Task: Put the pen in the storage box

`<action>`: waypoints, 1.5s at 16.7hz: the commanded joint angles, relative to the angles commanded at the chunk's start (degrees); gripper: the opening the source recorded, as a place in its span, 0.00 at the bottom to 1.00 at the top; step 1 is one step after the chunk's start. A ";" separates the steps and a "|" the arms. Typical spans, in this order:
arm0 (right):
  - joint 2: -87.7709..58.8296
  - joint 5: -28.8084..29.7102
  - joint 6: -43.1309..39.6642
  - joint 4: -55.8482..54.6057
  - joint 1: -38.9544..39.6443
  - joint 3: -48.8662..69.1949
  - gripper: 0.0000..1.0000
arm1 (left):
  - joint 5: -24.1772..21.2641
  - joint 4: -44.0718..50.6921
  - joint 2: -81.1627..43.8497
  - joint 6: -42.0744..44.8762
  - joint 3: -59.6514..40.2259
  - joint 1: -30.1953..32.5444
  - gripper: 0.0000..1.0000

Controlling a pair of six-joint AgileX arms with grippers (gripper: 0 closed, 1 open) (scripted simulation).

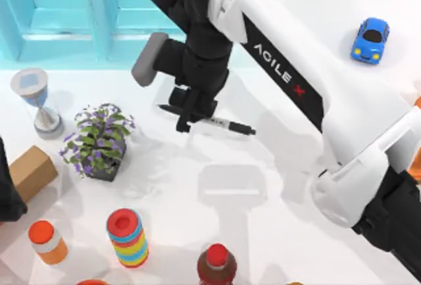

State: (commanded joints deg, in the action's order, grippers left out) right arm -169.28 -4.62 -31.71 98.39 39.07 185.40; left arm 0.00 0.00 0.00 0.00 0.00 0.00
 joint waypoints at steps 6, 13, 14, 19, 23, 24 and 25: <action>12.05 0.02 -0.46 -3.39 0.43 -16.89 0.00 | 0.00 0.00 0.00 0.00 0.00 0.00 1.00; 13.30 0.13 -0.33 -3.52 0.24 -18.87 0.00 | 0.00 0.00 0.00 0.00 0.00 0.00 1.00; 13.58 0.39 0.29 -3.09 -0.36 -19.01 0.00 | 0.00 0.00 0.00 0.00 0.00 0.00 1.00; 18.15 4.86 12.52 3.34 -11.27 -21.41 0.00 | 0.00 0.00 0.00 0.00 0.00 0.00 1.00; 23.32 10.01 32.58 9.21 -25.91 -24.50 0.00 | 0.00 0.00 0.00 0.00 0.00 0.00 1.00; 24.46 11.24 38.59 10.35 -29.85 -25.40 0.00 | 0.00 0.00 0.00 0.00 0.00 0.00 1.00; 25.45 12.41 44.78 11.30 -33.75 -26.37 0.00 | 0.00 0.00 0.00 0.00 0.00 0.00 1.00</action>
State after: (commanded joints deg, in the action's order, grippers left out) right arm -143.83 7.79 13.07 109.69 5.32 159.03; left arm 0.00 0.00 0.00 0.00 0.00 0.00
